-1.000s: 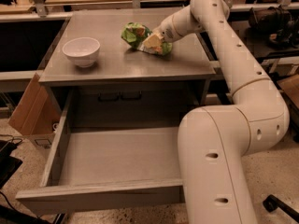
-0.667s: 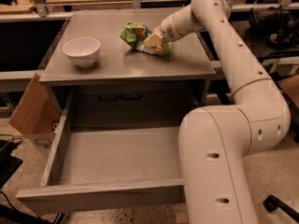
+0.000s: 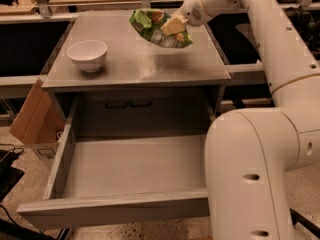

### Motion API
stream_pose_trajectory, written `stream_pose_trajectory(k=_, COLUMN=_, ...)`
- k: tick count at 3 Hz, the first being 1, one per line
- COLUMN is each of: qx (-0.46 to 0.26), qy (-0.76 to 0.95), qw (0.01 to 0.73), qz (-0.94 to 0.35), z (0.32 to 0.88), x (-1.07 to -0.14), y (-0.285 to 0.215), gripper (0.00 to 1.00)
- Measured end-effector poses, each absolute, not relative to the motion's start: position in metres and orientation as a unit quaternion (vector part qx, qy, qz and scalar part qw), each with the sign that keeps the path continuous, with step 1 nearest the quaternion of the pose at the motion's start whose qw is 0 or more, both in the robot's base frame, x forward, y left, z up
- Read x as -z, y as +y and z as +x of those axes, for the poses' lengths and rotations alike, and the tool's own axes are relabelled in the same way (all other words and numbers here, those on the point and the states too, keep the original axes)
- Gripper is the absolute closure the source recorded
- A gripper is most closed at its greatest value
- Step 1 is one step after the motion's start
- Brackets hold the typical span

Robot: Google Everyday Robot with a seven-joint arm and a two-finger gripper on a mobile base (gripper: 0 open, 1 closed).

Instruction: Place green rice chip bag into top drawer

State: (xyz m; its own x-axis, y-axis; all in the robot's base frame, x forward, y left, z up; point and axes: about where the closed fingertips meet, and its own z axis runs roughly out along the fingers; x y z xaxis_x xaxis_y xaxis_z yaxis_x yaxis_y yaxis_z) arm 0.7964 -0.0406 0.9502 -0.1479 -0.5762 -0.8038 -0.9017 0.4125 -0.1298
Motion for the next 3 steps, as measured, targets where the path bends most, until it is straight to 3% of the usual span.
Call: stream_pose_trajectory(k=3, qx=-0.249, qy=0.760, qw=0.348, qz=-0.490, z=0.688, x=-0.998, y=-0.052, gripper=1.00)
